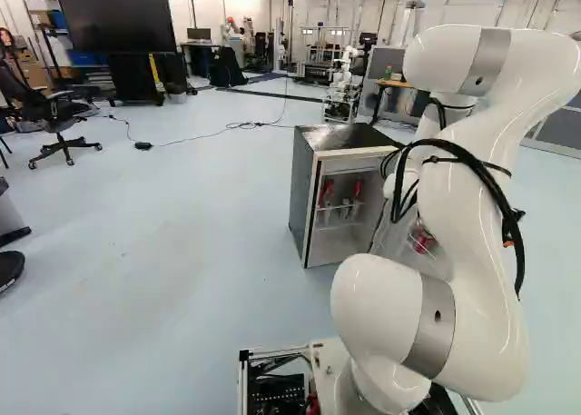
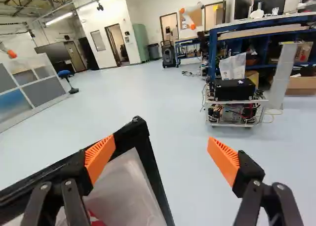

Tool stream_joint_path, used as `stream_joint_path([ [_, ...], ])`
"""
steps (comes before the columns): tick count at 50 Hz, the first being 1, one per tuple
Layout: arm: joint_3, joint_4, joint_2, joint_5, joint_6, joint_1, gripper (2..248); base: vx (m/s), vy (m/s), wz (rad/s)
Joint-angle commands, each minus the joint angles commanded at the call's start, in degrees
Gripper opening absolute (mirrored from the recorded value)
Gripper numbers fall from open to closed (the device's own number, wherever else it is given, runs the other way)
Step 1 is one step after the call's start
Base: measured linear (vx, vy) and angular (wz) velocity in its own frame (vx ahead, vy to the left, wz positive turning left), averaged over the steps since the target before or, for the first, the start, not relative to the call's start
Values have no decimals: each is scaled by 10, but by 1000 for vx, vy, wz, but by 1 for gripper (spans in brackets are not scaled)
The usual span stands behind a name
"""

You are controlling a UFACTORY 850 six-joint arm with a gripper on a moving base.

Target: Grab a drink from the fridge

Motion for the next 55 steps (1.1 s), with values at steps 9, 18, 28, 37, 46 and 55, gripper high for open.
stream_joint_path([
  [9,-17,0,-9,0,0,-8,247,0,0,0],
  [18,-10,0,-5,0,0,-8,247,0,0,0],
  [28,26,-30,14,0,0,-1,247,0,0,0],
  [37,63,-79,35,0,0,6,247,0,0,0],
  [46,99,-133,57,0,0,15,247,0,0,0],
  [55,135,-187,79,0,0,24,247,0,0,0],
])
